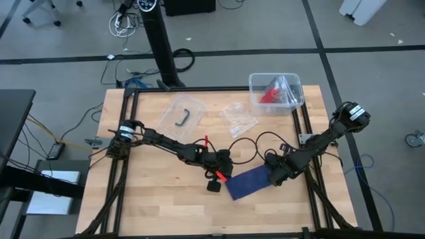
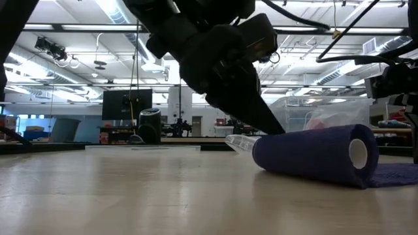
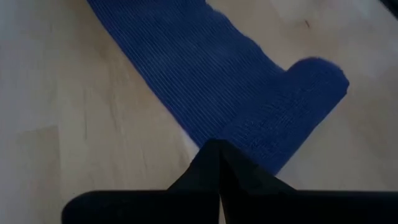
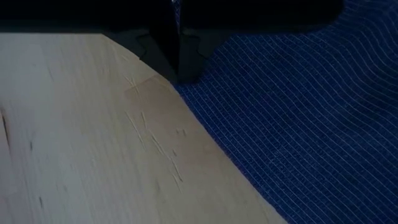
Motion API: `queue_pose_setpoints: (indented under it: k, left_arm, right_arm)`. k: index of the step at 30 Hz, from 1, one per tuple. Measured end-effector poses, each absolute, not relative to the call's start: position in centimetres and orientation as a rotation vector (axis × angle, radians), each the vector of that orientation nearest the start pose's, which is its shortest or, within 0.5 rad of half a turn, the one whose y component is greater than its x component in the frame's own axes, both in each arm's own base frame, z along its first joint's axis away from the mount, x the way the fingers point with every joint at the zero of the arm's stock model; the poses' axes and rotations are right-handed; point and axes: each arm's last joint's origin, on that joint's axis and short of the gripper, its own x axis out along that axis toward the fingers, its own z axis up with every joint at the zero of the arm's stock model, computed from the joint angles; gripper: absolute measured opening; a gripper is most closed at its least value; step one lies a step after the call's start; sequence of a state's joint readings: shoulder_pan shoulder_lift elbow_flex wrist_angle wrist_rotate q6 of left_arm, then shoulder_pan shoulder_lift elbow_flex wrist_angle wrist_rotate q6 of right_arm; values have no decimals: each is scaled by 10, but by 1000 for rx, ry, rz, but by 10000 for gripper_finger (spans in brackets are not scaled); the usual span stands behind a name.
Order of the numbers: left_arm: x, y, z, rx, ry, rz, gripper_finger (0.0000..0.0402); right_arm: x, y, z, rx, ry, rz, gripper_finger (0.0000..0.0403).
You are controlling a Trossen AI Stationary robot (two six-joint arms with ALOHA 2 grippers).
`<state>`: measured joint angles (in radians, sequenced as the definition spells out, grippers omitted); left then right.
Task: Roll bandage
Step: Roll the blue bandage
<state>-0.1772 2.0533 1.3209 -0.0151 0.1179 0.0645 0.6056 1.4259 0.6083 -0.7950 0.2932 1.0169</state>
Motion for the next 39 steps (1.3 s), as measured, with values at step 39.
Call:
queue_pose_setpoints:
  k: [39]
  left_arm:
    - [433,-76,155,88,712,-357,1]
  right_arm:
    - [161,101,132,127,1351,-476,0]
